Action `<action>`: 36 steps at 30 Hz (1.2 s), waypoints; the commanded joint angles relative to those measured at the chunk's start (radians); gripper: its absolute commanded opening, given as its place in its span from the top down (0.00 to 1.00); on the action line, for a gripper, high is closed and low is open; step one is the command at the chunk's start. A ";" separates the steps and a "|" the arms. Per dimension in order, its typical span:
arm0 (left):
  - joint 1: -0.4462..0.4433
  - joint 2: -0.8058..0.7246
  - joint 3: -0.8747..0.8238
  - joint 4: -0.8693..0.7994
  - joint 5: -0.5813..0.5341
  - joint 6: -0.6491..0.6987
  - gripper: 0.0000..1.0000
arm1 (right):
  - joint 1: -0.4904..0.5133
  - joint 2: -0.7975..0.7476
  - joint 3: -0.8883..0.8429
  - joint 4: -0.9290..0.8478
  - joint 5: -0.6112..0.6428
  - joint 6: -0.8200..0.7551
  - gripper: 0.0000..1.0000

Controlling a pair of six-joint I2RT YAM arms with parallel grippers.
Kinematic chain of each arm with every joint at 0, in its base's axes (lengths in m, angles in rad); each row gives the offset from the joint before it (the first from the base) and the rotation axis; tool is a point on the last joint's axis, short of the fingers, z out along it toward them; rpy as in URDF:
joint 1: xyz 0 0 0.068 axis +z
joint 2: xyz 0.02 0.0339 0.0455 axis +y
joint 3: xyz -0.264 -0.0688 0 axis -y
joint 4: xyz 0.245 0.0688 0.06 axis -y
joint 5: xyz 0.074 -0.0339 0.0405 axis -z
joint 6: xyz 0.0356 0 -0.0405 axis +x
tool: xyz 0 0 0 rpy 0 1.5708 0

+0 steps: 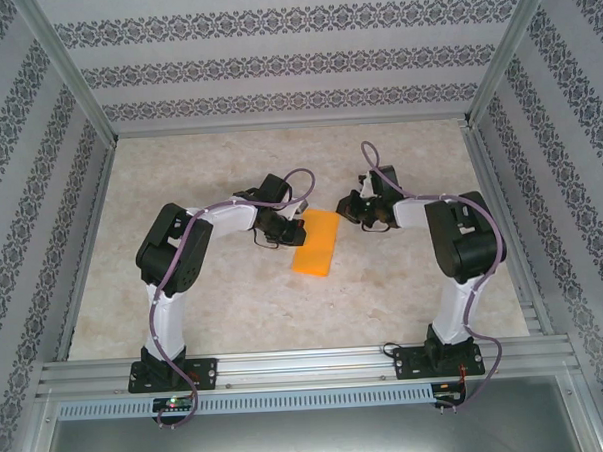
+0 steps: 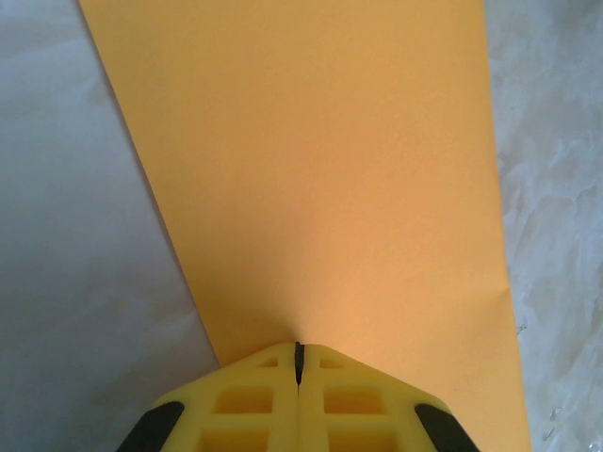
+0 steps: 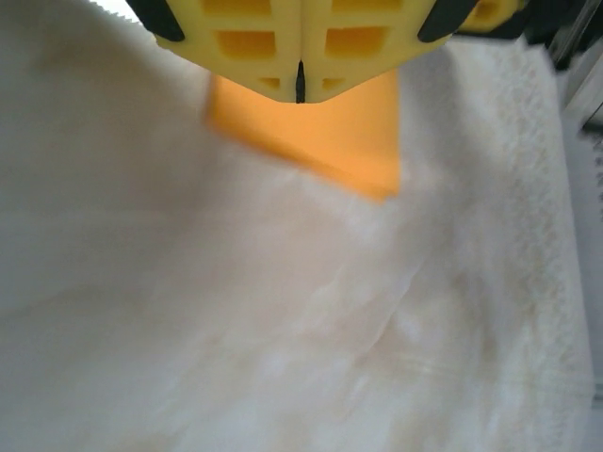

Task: Fold a paper plane with a square sheet of paper (pick it up from the middle)

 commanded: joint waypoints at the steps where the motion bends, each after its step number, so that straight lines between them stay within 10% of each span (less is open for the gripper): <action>1: 0.004 0.108 -0.046 -0.159 -0.189 0.020 0.95 | 0.066 -0.081 -0.075 -0.010 -0.015 0.036 0.98; 36: 0.007 0.122 -0.029 -0.174 -0.185 0.021 0.95 | 0.212 -0.195 -0.177 -0.160 0.035 -0.027 0.99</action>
